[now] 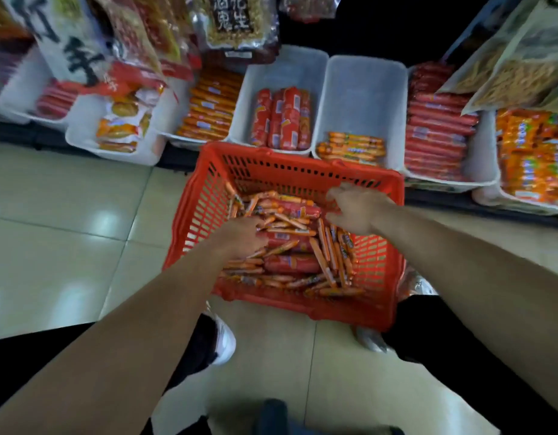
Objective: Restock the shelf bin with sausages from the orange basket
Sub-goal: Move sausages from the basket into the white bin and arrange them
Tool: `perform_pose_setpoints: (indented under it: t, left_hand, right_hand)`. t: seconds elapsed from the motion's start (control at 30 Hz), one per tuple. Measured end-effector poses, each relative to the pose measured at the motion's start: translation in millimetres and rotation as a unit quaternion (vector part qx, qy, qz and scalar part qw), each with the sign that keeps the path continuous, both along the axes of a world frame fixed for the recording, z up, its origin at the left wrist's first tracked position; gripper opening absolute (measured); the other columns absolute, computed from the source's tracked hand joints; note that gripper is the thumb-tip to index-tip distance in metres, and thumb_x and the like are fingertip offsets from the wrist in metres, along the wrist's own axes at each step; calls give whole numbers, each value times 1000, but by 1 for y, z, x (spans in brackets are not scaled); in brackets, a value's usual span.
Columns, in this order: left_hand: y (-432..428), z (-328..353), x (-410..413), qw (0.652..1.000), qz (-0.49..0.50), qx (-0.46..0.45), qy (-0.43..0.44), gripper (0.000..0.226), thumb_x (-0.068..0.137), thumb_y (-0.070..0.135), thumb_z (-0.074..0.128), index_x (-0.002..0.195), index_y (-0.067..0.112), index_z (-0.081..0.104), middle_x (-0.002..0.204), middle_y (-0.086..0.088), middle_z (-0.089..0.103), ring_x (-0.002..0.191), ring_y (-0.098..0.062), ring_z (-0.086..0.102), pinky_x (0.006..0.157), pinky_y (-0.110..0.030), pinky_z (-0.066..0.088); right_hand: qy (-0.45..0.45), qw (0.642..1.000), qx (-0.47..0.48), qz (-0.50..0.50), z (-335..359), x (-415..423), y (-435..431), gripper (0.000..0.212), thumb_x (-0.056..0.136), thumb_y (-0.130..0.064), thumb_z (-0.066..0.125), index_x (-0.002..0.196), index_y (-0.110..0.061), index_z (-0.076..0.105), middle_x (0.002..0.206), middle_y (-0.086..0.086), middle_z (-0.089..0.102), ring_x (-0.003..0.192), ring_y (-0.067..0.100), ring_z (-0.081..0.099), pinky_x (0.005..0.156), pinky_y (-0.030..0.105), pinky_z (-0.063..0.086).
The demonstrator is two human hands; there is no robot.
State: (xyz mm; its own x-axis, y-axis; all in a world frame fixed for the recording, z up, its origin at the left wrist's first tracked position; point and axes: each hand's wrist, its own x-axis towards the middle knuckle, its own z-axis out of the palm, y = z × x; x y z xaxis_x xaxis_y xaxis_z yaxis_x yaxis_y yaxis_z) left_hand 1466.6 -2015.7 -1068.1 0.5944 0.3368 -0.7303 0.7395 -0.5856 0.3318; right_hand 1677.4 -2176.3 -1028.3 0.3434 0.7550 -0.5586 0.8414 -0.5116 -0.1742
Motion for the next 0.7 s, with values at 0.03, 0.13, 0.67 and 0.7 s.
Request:
perform_pose_setpoints:
  t: [0.03,0.13,0.67,0.7]
  left_hand:
    - [0,-14,-5,1000,-2,-2,5,60,97,47,55,149,23,38,148,-7,46,123,-28,54,97,-43,48]
    - [0,-47,-8,1000,5,-7,17,73,91,53,60,152,25,32,145,-6,49,119,-29,55,94,-45,49]
    - [16,-132,7,999,12,31,11,99,81,56,71,155,38,8,163,-4,7,148,-35,13,117,-53,25]
    - [16,-134,8,1000,9,26,7,101,80,58,70,155,42,4,163,-3,7,149,-33,13,117,-54,25]
  right_hand:
    - [20,999,-23,-20,-21,-9,-4,64,95,-48,53,147,-15,39,148,15,42,132,35,47,106,41,43]
    - [57,990,-85,-101,-76,-28,-15,80,97,-48,55,157,-7,21,163,21,17,148,38,23,118,41,26]
    - [119,885,-64,-445,-204,-34,-8,133,65,-62,83,158,-10,3,153,23,37,135,43,45,107,49,45]
    - [123,892,-65,-431,-204,-35,-9,131,65,-62,83,158,-10,6,152,22,39,133,42,46,105,48,46]
